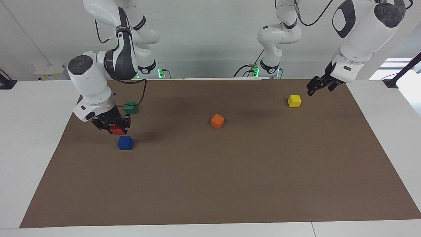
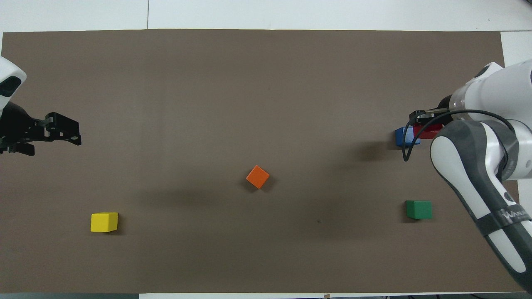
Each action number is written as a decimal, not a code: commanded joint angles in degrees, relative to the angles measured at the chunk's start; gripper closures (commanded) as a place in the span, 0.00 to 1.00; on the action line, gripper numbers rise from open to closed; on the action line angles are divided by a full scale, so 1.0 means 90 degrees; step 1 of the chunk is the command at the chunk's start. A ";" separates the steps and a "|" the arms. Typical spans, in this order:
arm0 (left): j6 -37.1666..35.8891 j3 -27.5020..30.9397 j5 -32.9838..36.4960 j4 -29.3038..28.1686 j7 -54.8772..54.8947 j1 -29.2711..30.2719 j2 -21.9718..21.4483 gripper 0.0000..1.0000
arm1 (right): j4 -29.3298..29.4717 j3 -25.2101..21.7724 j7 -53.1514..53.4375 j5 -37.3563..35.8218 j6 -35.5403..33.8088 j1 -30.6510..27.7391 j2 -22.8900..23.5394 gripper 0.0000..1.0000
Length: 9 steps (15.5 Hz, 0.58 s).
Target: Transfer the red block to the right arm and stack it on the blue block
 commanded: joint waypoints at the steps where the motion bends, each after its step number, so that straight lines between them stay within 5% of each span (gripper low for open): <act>1: -0.0041 0.0094 0.0156 0.0291 0.0787 -0.0127 0.0210 0.00 | -0.0346 0.0098 -0.0270 -0.0180 0.0728 -0.0306 0.0126 1.00; 9: 0.0096 0.0173 0.0049 -0.0081 0.1251 -0.0127 0.0084 0.00 | -0.0825 0.0107 0.0050 -0.0131 0.1171 -0.0288 0.0244 1.00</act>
